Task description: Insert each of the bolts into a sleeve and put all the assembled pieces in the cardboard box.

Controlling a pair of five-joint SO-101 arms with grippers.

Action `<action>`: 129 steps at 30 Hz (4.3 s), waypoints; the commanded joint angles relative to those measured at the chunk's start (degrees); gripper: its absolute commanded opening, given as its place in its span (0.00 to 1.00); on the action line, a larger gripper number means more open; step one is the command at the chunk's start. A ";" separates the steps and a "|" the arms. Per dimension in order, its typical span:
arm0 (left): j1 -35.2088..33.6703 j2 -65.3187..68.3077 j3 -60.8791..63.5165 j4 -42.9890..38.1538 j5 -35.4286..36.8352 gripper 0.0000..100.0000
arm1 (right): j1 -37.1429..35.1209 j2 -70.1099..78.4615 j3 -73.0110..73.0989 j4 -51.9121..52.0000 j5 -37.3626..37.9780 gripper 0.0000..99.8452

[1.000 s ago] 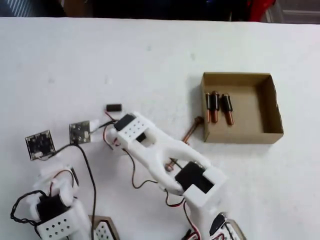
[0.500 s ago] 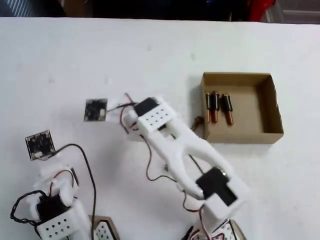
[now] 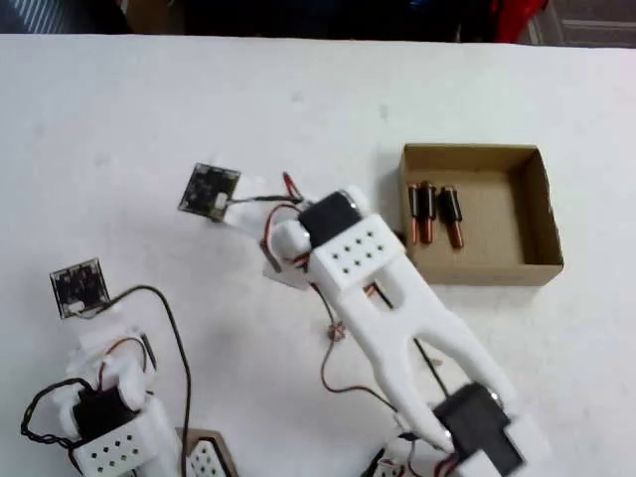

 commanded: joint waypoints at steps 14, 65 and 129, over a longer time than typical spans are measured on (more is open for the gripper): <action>-0.22 -0.57 -0.09 0.44 -0.53 0.02 | -4.18 -6.29 19.69 -14.46 -6.68 0.07; -0.22 -0.57 -0.09 0.44 -0.53 0.02 | -4.35 13.23 22.42 -22.90 -10.73 0.15; -0.22 -0.57 -0.09 0.44 -0.53 0.02 | 14.90 -59.74 16.09 4.88 -11.08 0.02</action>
